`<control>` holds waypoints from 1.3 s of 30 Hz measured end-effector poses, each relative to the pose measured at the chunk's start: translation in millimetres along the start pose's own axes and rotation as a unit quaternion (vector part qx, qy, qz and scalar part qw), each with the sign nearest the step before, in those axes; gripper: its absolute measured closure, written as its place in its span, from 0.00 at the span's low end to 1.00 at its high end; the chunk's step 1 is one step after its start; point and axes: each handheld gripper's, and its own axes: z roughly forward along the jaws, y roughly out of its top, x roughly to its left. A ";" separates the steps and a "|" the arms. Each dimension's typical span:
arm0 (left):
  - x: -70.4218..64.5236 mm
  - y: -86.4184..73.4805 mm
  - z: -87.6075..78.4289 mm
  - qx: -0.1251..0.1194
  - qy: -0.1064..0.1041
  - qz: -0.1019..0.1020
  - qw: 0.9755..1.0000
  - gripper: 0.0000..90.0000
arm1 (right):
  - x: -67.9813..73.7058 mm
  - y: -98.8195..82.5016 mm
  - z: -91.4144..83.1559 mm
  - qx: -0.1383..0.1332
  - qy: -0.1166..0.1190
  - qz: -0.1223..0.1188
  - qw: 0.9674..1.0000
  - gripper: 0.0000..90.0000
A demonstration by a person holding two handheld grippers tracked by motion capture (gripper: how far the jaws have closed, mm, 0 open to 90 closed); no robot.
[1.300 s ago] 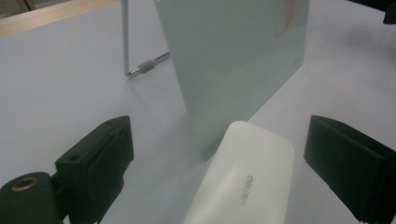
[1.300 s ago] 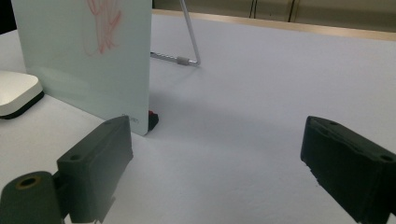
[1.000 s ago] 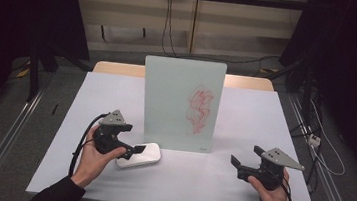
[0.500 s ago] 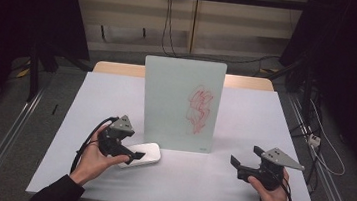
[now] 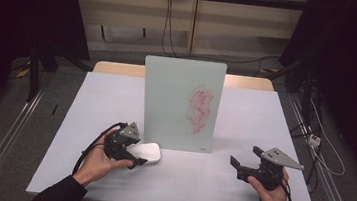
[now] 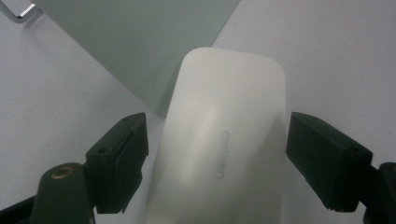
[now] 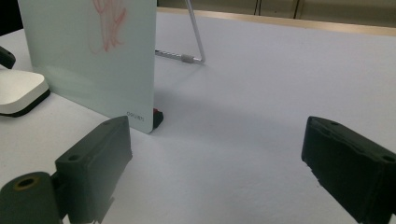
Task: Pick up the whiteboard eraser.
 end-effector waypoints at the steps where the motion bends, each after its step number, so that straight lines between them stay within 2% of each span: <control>1: -0.8 -0.1 2.0 0.001 -0.003 0.000 1.000 0.25 | 0.1 0.0 0.1 0.001 -0.001 -0.001 1.000 0.09; 4: -3.0 0.9 5.3 0.015 0.004 0.013 1.000 0.27 | 0.3 0.1 0.0 0.001 -0.001 -0.001 1.000 0.09; 9: -2.4 0.8 6.5 0.013 0.003 0.013 1.000 0.29 | -0.2 0.0 -0.4 -0.001 -0.001 0.001 1.000 0.09; 11: -2.0 0.9 6.7 0.018 0.003 0.022 1.000 0.30 | 0.0 0.1 -0.2 0.000 -0.001 0.000 1.000 0.09; 24: -0.8 0.2 5.5 0.019 -0.003 0.046 0.999 0.32 | -0.2 0.1 0.1 0.001 -0.002 0.001 1.000 0.09; 25: -0.5 -0.2 5.3 0.016 -0.009 0.042 0.999 0.33 | -0.2 0.1 0.0 0.001 -0.001 0.001 1.000 0.09; 29: -1.2 0.0 5.0 0.016 -0.010 0.043 0.999 0.34 | -0.2 0.1 -0.1 0.001 -0.002 0.002 1.000 0.09; 39: -1.3 -0.5 3.1 0.009 -0.013 0.028 0.999 0.34 | -0.1 0.1 0.0 0.001 -0.002 0.001 1.000 0.09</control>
